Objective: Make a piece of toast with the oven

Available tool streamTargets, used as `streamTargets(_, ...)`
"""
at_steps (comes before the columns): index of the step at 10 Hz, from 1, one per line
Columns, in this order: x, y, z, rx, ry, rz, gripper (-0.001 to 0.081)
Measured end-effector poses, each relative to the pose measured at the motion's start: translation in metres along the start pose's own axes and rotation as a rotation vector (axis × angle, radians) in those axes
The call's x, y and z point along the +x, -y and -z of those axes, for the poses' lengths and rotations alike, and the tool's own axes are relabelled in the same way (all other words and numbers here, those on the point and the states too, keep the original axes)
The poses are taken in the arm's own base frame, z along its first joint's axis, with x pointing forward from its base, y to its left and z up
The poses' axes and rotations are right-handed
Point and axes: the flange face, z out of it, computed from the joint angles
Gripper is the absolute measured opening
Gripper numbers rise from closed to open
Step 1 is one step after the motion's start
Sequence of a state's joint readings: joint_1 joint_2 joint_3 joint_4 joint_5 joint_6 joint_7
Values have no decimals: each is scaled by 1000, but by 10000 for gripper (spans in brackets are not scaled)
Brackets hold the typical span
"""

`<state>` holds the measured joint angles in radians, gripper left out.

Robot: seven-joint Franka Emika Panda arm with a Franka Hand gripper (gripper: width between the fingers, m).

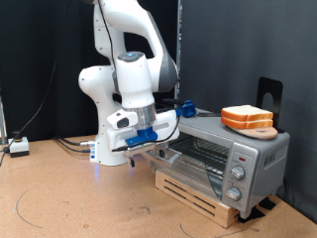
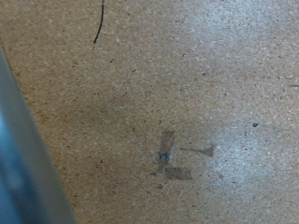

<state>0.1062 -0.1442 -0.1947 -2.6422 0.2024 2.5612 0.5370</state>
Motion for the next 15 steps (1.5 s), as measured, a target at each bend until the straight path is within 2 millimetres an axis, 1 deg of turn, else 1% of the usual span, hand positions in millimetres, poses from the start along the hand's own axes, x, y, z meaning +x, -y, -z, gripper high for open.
streamTargets(2, 5, -3, -5, -8, -14, -2, 809)
streamTargets(8, 6, -5, -7, 10, -1, -14, 809)
streamTargets(12, 18, -5, 4, 74, -3, -24, 809)
streamTargets(15, 22, -8, 6, 62, -10, -24, 809)
